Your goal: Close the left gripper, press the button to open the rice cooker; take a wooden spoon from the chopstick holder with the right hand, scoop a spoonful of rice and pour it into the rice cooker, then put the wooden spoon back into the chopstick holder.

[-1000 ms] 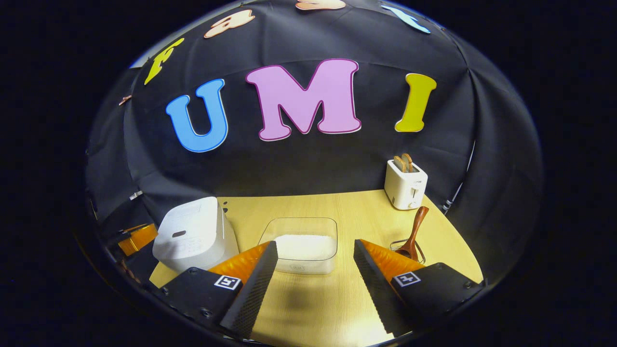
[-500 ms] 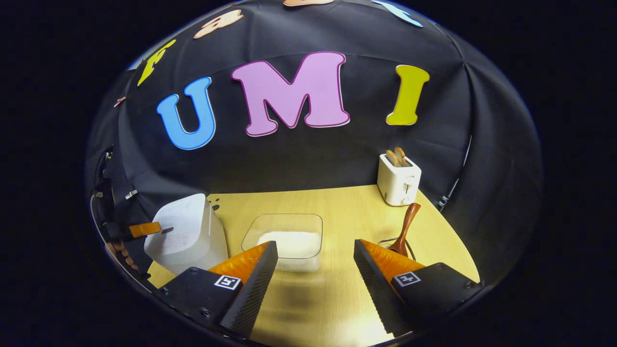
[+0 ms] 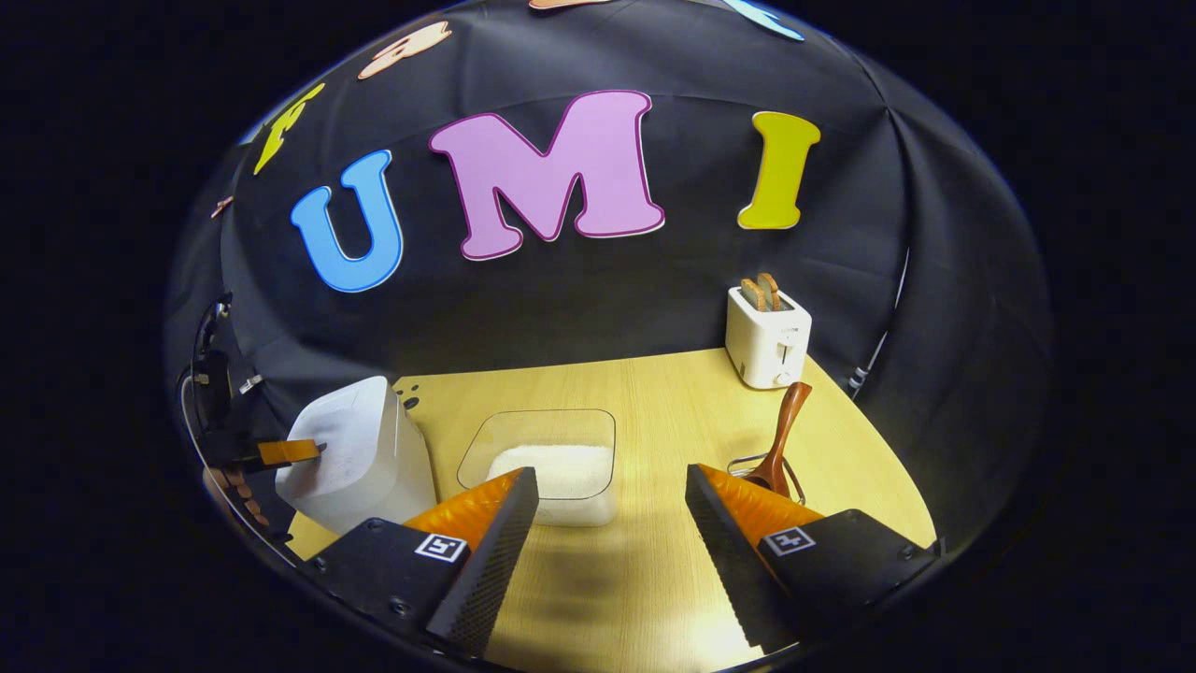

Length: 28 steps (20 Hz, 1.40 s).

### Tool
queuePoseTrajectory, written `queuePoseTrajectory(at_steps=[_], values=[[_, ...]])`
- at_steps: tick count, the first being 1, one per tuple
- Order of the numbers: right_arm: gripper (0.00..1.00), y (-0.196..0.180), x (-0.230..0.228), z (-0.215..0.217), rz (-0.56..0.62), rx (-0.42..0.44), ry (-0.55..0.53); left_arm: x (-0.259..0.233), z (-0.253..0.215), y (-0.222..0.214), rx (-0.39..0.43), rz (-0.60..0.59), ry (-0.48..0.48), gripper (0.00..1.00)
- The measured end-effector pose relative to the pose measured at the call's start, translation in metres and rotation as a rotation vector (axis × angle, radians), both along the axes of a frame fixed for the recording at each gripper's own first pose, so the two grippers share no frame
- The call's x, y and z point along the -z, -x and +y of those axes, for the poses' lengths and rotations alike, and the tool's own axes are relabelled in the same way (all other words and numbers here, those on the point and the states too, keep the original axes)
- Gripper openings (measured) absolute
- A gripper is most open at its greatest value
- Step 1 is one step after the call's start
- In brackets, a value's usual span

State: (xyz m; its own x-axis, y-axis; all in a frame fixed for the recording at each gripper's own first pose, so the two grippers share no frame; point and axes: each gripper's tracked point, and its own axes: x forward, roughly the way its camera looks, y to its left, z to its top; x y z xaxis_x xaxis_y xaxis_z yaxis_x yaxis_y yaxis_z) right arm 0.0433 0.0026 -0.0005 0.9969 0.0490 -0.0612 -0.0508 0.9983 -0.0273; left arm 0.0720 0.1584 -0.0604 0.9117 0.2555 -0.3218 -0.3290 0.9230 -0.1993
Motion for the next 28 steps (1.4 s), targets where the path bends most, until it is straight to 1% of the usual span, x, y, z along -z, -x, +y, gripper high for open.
queuePoseTrajectory(at_steps=[1, 3, 4, 6, 8, 11, 12, 13, 14, 15, 17, 20, 22, 25, 26, 28], values=[[0.99, 0.000, 0.002, 0.000, 0.008, -0.002, -0.004, -0.001, 0.000, -0.002, 0.000, 0.004, 0.007, 0.06], [0.98, 0.000, 0.001, -0.001, 0.007, -0.003, -0.005, -0.002, 0.002, -0.004, -0.009, 0.009, 0.058, 0.06], [0.98, 0.000, 0.002, -0.003, 0.007, -0.003, -0.006, 0.002, 0.001, -0.004, -0.003, 0.033, 0.082, 0.06], [0.98, -0.002, 0.004, -0.007, 0.011, 0.003, -0.013, 0.005, 0.001, -0.003, 0.024, 0.088, 0.080, 0.06], [0.99, -0.004, 0.009, -0.007, 0.023, 0.002, -0.023, 0.003, 0.001, -0.004, 0.032, 0.120, 0.078, 0.06], [0.98, -0.005, 0.012, -0.005, 0.028, -0.006, -0.032, 0.004, 0.001, -0.006, 0.027, 0.143, 0.090, 0.06], [0.98, -0.005, 0.011, -0.003, 0.021, -0.010, -0.033, 0.006, 0.003, -0.008, 0.025, 0.158, 0.088, 0.09], [0.98, -0.005, 0.009, -0.002, 0.016, -0.014, -0.035, 0.006, 0.005, -0.008, 0.018, 0.178, 0.097, 0.09], [0.99, -0.004, 0.009, 0.000, 0.012, -0.019, -0.038, 0.008, 0.005, -0.012, 0.012, 0.204, 0.116, 0.06], [0.98, -0.002, 0.009, 0.002, 0.009, -0.025, -0.039, 0.005, 0.006, -0.011, 0.012, 0.204, 0.127, 0.06], [0.98, 0.001, 0.008, 0.003, 0.000, -0.028, -0.043, 0.003, 0.006, -0.011, 0.008, 0.170, 0.126, 0.06], [0.98, 0.006, 0.003, -0.005, -0.012, -0.009, -0.053, -0.011, 0.006, -0.005, -0.014, 0.104, 0.058, 0.06], [0.98, 0.009, -0.002, -0.012, -0.023, 0.011, -0.047, -0.041, 0.007, -0.002, -0.035, 0.009, -0.019, 0.06], [0.98, 0.012, -0.008, -0.022, -0.039, 0.043, -0.059, -0.102, 0.011, 0.012, -0.070, -0.157, -0.160, 0.06], [0.98, 0.013, -0.010, -0.026, -0.042, 0.053, -0.061, -0.120, 0.009, 0.017, -0.073, -0.211, -0.188, 0.06], [0.98, 0.014, -0.016, -0.034, -0.053, 0.074, -0.058, -0.141, -0.004, 0.026, -0.051, -0.292, -0.188, 0.05]])
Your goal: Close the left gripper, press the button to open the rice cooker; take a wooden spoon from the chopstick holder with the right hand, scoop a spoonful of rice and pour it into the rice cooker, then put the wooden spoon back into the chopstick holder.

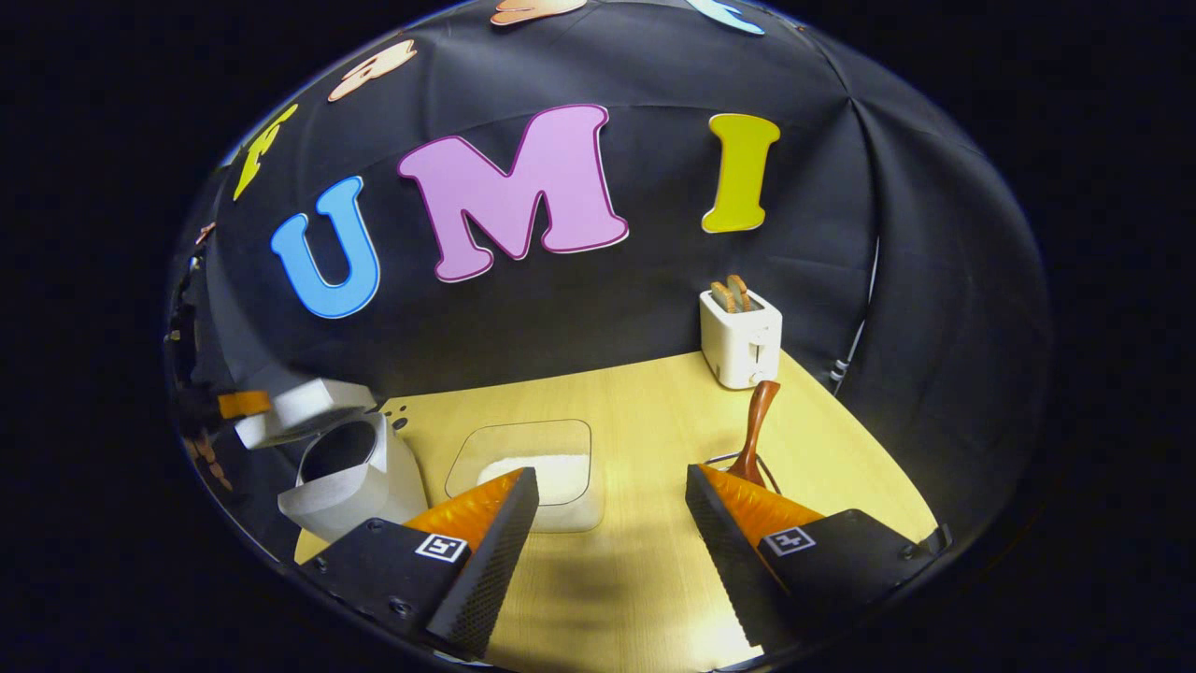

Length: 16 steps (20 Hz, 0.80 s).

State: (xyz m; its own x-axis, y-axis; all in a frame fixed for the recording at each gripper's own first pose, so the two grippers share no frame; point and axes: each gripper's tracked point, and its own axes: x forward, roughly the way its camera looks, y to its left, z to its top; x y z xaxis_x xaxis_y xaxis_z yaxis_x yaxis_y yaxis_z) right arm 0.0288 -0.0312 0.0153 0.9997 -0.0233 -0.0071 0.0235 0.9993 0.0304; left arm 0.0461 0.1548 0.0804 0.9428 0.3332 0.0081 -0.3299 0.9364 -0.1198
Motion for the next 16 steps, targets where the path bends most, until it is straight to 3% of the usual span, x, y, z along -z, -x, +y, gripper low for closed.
queuePoseTrajectory(at_steps=[5, 6, 7, 8, 10, 11, 12, 15, 16], values=[[0.98, -0.003, -0.011, -0.018, -0.023, 0.042, -0.015, -0.022, -0.026, 0.021, 0.057, -0.152, -0.011, 0.07], [0.98, -0.005, -0.014, -0.021, -0.027, 0.045, -0.013, -0.022, -0.030, 0.024, 0.061, -0.160, -0.008, 0.10], [0.98, -0.006, -0.016, -0.025, -0.031, 0.050, -0.010, -0.018, -0.034, 0.024, 0.070, -0.160, -0.002, 0.23], [0.98, -0.008, -0.019, -0.028, -0.035, 0.052, -0.008, -0.015, -0.041, 0.024, 0.082, -0.156, 0.005, 0.18], [0.98, -0.015, -0.025, -0.037, -0.043, 0.058, -0.005, -0.003, -0.057, 0.024, 0.116, -0.133, 0.020, 0.29], [0.98, -0.020, -0.027, -0.042, -0.045, 0.061, -0.003, 0.002, -0.066, 0.024, 0.136, -0.121, 0.025, 0.43], [0.98, -0.025, -0.028, -0.049, -0.044, 0.066, 0.000, 0.007, -0.078, 0.024, 0.164, -0.111, 0.026, 0.40], [0.98, -0.047, -0.027, -0.070, -0.022, 0.072, -0.002, 0.014, -0.105, 0.023, 0.221, -0.094, -0.017, 0.85], [0.98, -0.055, -0.026, -0.076, -0.010, 0.071, -0.005, 0.015, -0.112, 0.025, 0.233, -0.083, -0.039, 0.94]])
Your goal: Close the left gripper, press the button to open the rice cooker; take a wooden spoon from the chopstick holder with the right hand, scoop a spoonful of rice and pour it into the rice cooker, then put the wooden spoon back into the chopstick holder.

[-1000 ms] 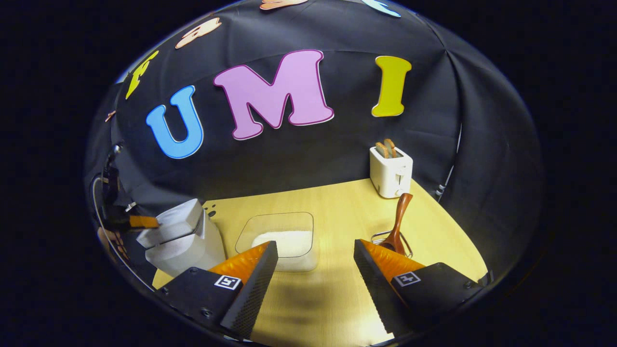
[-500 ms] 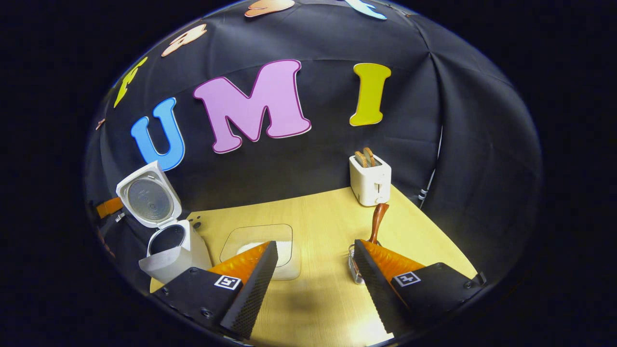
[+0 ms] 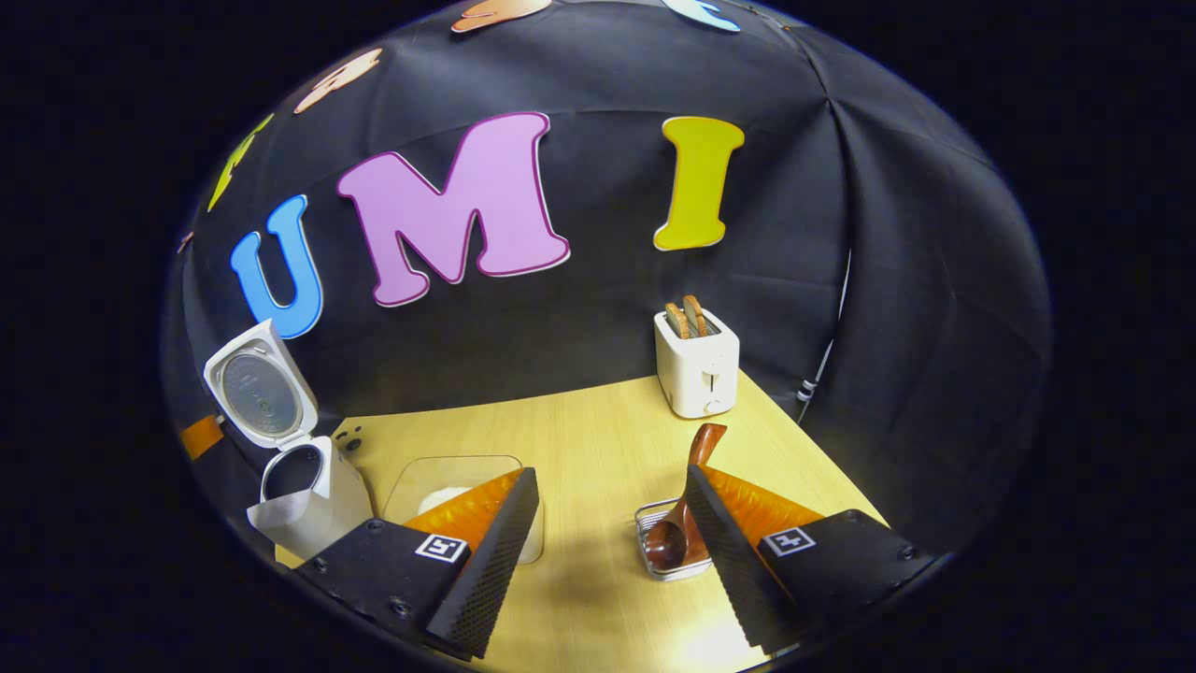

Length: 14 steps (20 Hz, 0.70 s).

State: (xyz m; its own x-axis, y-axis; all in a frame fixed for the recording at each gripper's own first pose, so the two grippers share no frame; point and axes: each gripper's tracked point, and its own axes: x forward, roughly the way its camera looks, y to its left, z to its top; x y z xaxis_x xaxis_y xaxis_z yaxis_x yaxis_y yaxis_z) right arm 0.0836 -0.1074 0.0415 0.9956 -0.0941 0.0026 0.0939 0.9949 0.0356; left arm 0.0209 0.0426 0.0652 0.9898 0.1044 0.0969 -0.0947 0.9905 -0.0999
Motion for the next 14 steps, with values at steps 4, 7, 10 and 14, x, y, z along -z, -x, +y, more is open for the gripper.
queuePoseTrajectory(at_steps=[4, 7, 10, 14], values=[[0.98, -0.040, 0.009, -0.030, 0.048, -0.006, -0.036, 0.001, -0.013, -0.001, -0.016, 0.021, -0.059, 0.96], [0.99, -0.074, 0.023, -0.056, 0.099, -0.002, -0.092, 0.007, -0.016, 0.000, -0.046, 0.040, -0.071, 0.96], [0.98, -0.100, 0.046, -0.077, 0.171, -0.009, -0.135, 0.017, -0.016, -0.001, -0.091, 0.068, -0.069, 0.96], [0.99, -0.140, 0.082, -0.081, 0.288, -0.071, -0.164, 0.029, -0.023, 0.000, -0.135, 0.095, -0.049, 0.96]])
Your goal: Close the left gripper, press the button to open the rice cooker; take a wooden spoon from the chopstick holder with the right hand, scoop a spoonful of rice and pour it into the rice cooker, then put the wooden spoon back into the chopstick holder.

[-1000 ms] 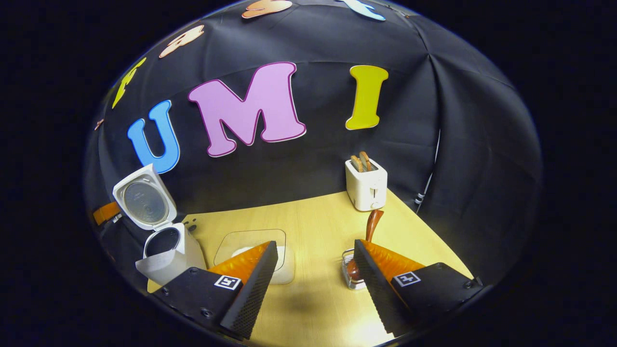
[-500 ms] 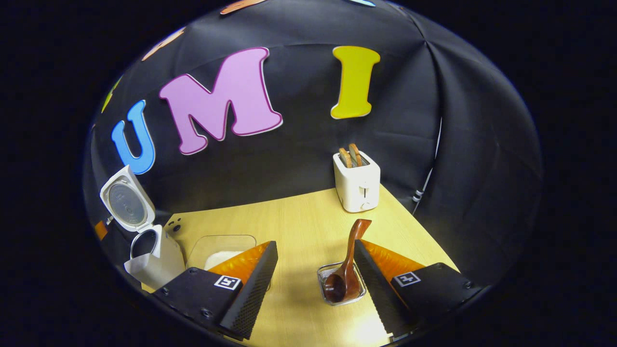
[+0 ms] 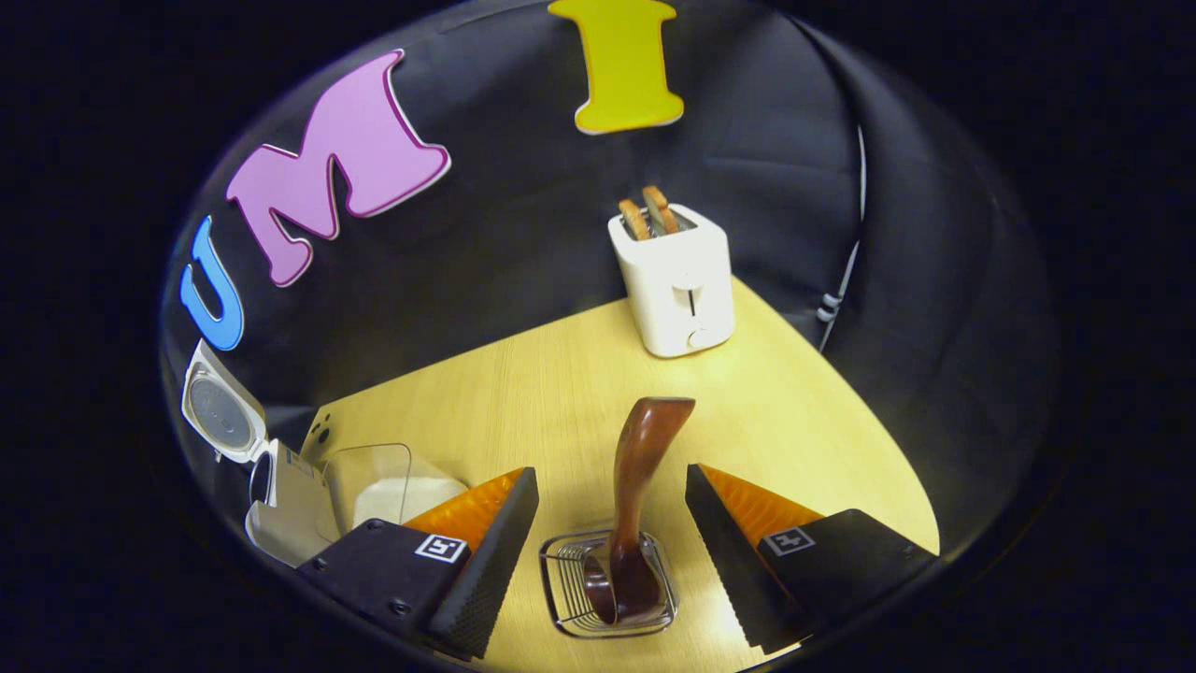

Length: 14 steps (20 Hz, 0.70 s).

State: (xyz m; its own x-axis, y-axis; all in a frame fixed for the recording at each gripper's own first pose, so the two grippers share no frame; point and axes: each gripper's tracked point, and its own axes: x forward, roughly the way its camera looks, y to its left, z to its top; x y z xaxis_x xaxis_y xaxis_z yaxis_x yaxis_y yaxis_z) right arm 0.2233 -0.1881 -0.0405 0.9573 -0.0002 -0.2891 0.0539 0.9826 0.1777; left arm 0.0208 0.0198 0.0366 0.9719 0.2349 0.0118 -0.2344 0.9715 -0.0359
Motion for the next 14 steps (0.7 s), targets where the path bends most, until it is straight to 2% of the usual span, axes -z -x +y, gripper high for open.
queuePoseTrajectory(at_steps=[4, 5, 6, 7, 8, 9, 10, 11, 12, 13, 14], values=[[0.96, -0.027, 0.029, 0.000, 0.109, -0.018, -0.075, 0.008, -0.011, 0.004, -0.029, 0.031, -0.025, 0.96], [0.69, -0.028, 0.032, -0.001, 0.117, -0.019, -0.080, 0.008, -0.009, 0.006, -0.047, 0.038, -0.048, 0.96], [0.75, -0.029, 0.034, -0.001, 0.118, -0.025, -0.073, 0.007, -0.007, 0.008, -0.064, 0.040, -0.070, 0.95], [0.71, -0.029, 0.034, 0.003, 0.120, -0.041, -0.071, 0.005, -0.007, 0.010, -0.071, 0.035, -0.082, 0.95], [0.52, -0.030, 0.033, 0.008, 0.121, -0.060, -0.071, 0.005, -0.007, 0.012, -0.072, 0.032, -0.083, 0.94], [0.52, -0.031, 0.034, 0.010, 0.133, -0.068, -0.054, 0.005, -0.007, 0.014, -0.077, 0.030, -0.076, 0.94], [0.32, -0.030, 0.034, 0.008, 0.135, -0.071, -0.027, 0.005, -0.004, 0.016, -0.088, 0.029, -0.069, 0.94], [0.32, -0.030, 0.035, 0.007, 0.129, -0.064, -0.012, 0.004, -0.001, 0.019, -0.099, 0.023, -0.064, 0.95], [0.05, -0.025, 0.031, 0.007, 0.121, -0.059, 0.003, 0.003, 0.000, 0.022, -0.106, 0.014, -0.056, 0.95], [0.20, -0.022, 0.029, 0.007, 0.108, -0.056, 0.017, 0.003, 0.000, 0.024, -0.106, 0.010, -0.050, 0.95], [0.20, -0.022, 0.026, 0.005, 0.094, -0.051, 0.025, 0.006, 0.000, 0.027, -0.099, 0.009, -0.046, 0.95]])
